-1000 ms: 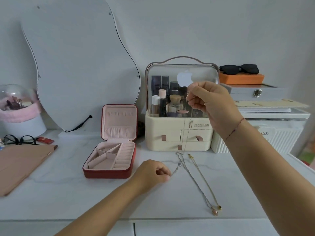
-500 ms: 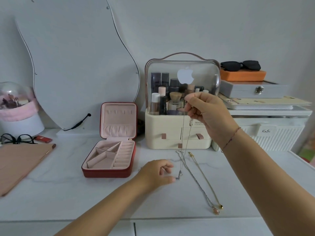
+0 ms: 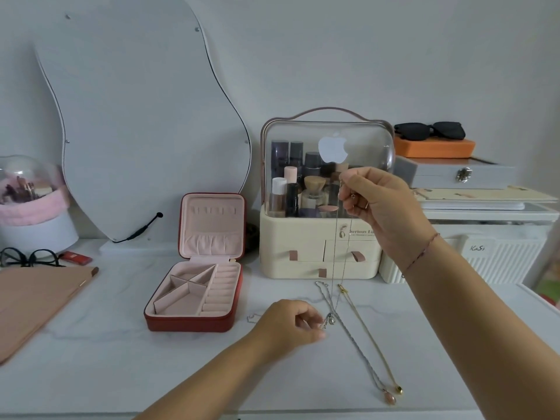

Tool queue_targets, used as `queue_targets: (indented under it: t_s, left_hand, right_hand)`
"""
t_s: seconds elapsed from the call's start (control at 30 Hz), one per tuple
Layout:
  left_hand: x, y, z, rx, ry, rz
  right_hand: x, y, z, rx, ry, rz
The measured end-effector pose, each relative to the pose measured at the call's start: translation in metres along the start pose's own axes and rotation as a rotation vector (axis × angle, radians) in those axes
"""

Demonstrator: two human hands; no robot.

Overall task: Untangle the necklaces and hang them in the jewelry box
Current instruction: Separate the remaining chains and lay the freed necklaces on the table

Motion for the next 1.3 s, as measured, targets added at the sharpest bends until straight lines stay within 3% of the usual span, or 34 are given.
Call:
queue_targets:
  t_s: [0.2,0.6,0.93,1.03,1.2,1.3]
  left_hand:
    - [-0.002,-0.002,0.009,-0.028,0.014,0.095]
    - [0.008,-0.082,0.052,0.087,0.090,0.298]
    - [0.017,-0.115,0.015,-0.200,-0.143,0.369]
    - [0.021,-0.113,0.012,-0.112,-0.151,0.309]
    - [0.026,-0.109,0.023,0.268,-0.117,0.264]
    - [0.024,-0.113,0.042,0.319,-0.049,0.287]
  right_hand:
    - [-0.001,0.000,0.000,0.012,-0.003,-0.008]
    - [0.000,0.017,0.030,0.126,0.078,-0.075]
    - [-0.004,0.021,0.028,0.156,0.066,-0.076]
    - [-0.009,0.015,0.026,0.136,0.051,-0.034]
    - [-0.013,0.014,0.034,0.152,0.060,-0.030]
    - [-0.012,0.017,0.046,0.160,0.084,-0.043]
Point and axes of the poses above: each hand's wrist, its own x-axis away from the middle knuckle, its own y-axis out of the palm, z = x × y, the point moved 8 cm from there along -x, towards the middle knuckle, and after that the axes turned 9 degrees about x, right-handed, at the moved point
